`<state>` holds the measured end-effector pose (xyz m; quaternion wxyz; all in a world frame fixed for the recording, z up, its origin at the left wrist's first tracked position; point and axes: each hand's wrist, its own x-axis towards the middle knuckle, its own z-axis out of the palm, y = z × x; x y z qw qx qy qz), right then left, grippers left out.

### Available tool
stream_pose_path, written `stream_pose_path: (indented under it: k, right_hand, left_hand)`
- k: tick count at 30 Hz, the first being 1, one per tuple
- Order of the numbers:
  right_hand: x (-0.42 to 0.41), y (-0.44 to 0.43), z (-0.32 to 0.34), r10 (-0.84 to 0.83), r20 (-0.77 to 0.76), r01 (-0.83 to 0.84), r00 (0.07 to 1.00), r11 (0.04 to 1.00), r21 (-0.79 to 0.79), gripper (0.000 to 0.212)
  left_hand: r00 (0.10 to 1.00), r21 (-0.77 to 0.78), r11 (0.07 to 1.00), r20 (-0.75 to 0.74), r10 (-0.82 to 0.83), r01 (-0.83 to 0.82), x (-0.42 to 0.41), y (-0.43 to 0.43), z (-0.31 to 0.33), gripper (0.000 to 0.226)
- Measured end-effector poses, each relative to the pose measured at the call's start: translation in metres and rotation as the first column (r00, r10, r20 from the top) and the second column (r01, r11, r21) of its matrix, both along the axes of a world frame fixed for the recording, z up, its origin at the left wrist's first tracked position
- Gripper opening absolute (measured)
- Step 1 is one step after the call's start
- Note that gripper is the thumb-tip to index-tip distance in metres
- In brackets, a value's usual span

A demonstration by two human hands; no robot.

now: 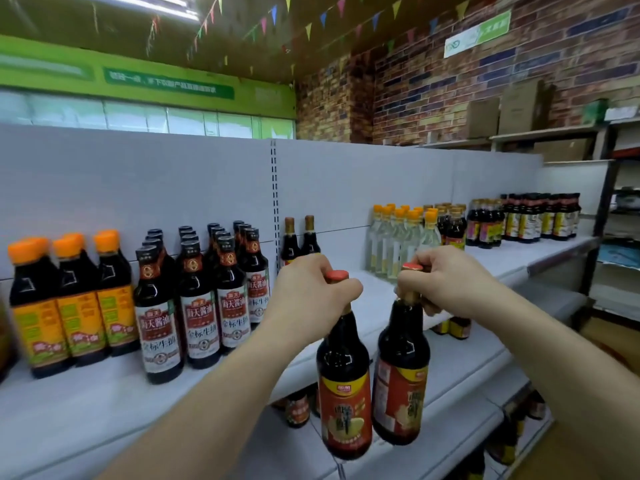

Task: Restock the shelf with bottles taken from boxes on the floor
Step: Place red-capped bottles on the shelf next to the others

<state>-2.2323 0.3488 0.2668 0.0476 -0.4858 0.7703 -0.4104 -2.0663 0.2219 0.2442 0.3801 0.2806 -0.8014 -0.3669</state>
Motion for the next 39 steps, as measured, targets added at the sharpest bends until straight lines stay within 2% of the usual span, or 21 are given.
stream_pose_path:
  k: [6, 12, 18, 24, 31, 39]
  right_hand:
    - [-0.035, -0.043, 0.006, 0.063, 0.008, -0.063, 0.998, 0.998, -0.031, 0.018]
    - [-0.088, -0.095, 0.015, 0.131, -0.021, -0.133, 0.991, 0.988, -0.080, 0.021]
    - [-0.137, -0.147, 0.026, 0.183, -0.061, -0.188, 0.981, 0.979, -0.077, 0.017]
    - [-0.174, -0.196, 0.019, 0.182, -0.044, -0.185, 0.982, 0.979, -0.084, 0.014]
    - [-0.198, -0.247, -0.006, 0.154, 0.023, -0.152, 0.988, 0.986, -0.068, 0.014]
    - [-0.207, -0.287, -0.013, 0.144, -0.002, -0.144, 0.990, 0.989, -0.026, 0.019]
  left_hand:
    - [0.999, 0.061, 0.998, -0.033, 0.014, -0.012, -0.027, -0.033, 0.007, 0.030]
    - [0.996, 0.029, 0.997, -0.055, 0.070, -0.069, -0.069, -0.078, 0.015, 0.018]
    - [0.987, 0.027, 0.989, -0.071, 0.147, -0.146, -0.111, -0.120, 0.027, 0.025]
    - [0.973, 0.019, 0.979, -0.103, 0.205, -0.204, -0.146, -0.159, 0.023, 0.026]
    - [0.968, 0.020, 0.971, -0.076, 0.238, -0.237, -0.175, -0.196, 0.007, 0.028]
    - [0.947, -0.006, 0.947, 0.000, 0.320, -0.320, -0.197, -0.224, -0.006, 0.022]
